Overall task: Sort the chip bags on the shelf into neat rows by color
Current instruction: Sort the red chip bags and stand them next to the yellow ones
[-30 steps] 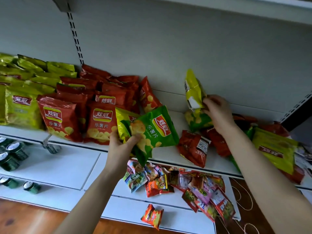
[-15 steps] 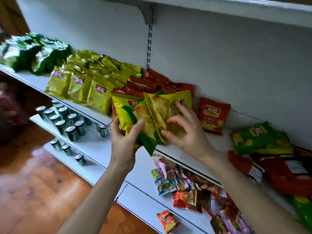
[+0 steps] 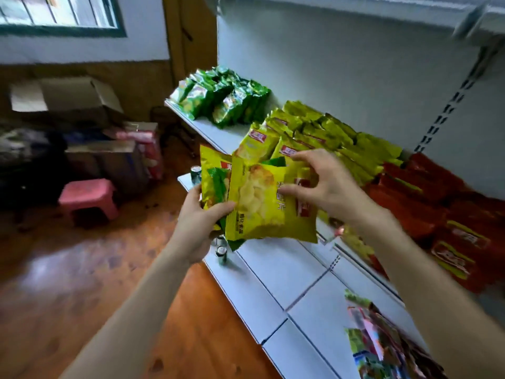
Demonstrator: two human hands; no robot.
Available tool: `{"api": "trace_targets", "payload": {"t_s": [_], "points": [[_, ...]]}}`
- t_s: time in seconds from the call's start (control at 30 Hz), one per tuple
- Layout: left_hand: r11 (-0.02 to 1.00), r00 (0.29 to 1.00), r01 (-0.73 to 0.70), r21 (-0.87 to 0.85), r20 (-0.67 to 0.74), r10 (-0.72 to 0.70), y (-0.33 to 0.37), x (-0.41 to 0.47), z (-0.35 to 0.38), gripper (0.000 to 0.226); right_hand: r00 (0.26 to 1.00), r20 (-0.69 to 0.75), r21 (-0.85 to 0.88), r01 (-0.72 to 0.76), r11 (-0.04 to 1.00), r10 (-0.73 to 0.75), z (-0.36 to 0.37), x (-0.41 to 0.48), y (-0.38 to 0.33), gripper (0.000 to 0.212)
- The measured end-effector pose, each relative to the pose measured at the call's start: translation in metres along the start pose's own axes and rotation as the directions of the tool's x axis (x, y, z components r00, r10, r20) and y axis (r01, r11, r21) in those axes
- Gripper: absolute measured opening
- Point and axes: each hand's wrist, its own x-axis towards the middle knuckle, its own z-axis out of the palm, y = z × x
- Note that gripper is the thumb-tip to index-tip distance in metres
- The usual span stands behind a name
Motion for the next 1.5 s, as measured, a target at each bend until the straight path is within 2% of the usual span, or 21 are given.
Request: {"api": "trace_targets", "payload": {"t_s": [0.07,0.13,0.3,0.4,0.47,0.53,0.6,0.73,0.8,0.87,0.97,1.03,1.1,1.2,1.33,1.4,1.47,1.5], "points": [[1.0,1.0,-0.002,-0.018,-0.009,0.002,0.01,0.018,-0.025,0.037,0.994,0.095,0.087,-0.06,0.994,0.052,0.012,0.027,-0.011,0.06],[0.998,1.0,-0.011,-0.059,-0.024,0.01,0.017,0.035,-0.047,0.038,0.985,0.162,0.168,-0.095,0.981,0.068,0.027,0.048,-0.016,0.049],[0.995,0.994,-0.014,-0.095,-0.113,0.003,0.017,0.081,-0.079,0.05,0.982,0.025,0.463,-0.178,0.868,0.189,0.069,0.089,-0.011,0.031],[0.997,0.99,-0.021,-0.072,-0.141,0.01,0.017,0.114,-0.087,0.054,0.979,0.035,0.375,-0.197,0.906,0.199,0.088,0.114,-0.002,0.021],[0.999,0.989,-0.026,-0.022,-0.143,0.023,0.02,0.138,-0.091,0.054,0.975,0.131,0.294,-0.21,0.932,0.179,0.093,0.135,0.007,0.018],[1.0,0.991,-0.029,0.002,-0.13,0.029,0.026,0.162,-0.091,0.054,0.959,0.196,0.298,-0.257,0.919,0.205,0.095,0.154,0.017,0.019],[0.999,0.992,-0.04,0.014,-0.122,0.041,0.034,0.185,-0.089,0.048,0.953,0.147,0.418,-0.301,0.857,0.263,0.1,0.172,0.026,0.024],[0.998,0.982,-0.066,-0.02,-0.181,0.062,0.043,0.225,-0.085,0.04,0.89,-0.032,0.732,-0.289,0.617,0.454,0.115,0.193,0.032,0.02],[0.997,0.973,-0.061,-0.047,-0.225,0.049,0.043,0.242,-0.084,0.04,0.86,-0.019,0.806,-0.289,0.517,0.51,0.122,0.198,0.032,0.017],[0.996,0.968,-0.063,-0.063,-0.248,0.045,0.042,0.257,-0.081,0.041,0.856,0.05,0.836,-0.318,0.448,0.514,0.128,0.203,0.03,0.024],[0.995,0.97,-0.048,-0.088,-0.243,0.025,0.04,0.28,-0.078,0.041,0.846,0.079,0.801,-0.369,0.471,0.528,0.137,0.213,0.029,0.033],[0.994,0.976,-0.03,-0.104,-0.216,0.007,0.041,0.297,-0.079,0.037,0.814,0.031,0.756,-0.398,0.52,0.579,0.144,0.222,0.031,0.033],[0.993,0.983,-0.009,-0.121,-0.182,-0.014,0.044,0.314,-0.081,0.031,0.776,0.001,0.74,-0.425,0.521,0.631,0.151,0.232,0.032,0.028],[0.989,0.992,0.031,-0.145,-0.115,-0.048,0.052,0.341,-0.089,0.024,0.721,0.04,0.767,-0.466,0.44,0.692,0.166,0.249,0.024,0.021],[0.992,0.996,0.073,-0.1,-0.037,-0.077,0.056,0.38,-0.106,0.021,0.694,0.083,0.886,-0.379,0.266,0.715,0.188,0.271,0.008,0.017],[0.995,0.998,0.071,-0.077,0.007,-0.07,0.058,0.397,-0.111,0.024,0.684,0.044,0.903,-0.339,0.264,0.728,0.197,0.28,0.001,0.028],[0.995,0.996,0.067,-0.074,0.068,-0.062,0.058,0.409,-0.114,0.029,0.67,-0.047,0.854,-0.357,0.377,0.741,0.201,0.287,-0.007,0.034],[0.995,0.993,0.066,-0.075,0.101,-0.058,0.058,0.413,-0.115,0.031,0.666,-0.095,0.819,-0.371,0.438,0.74,0.201,0.289,-0.008,0.027]]}}
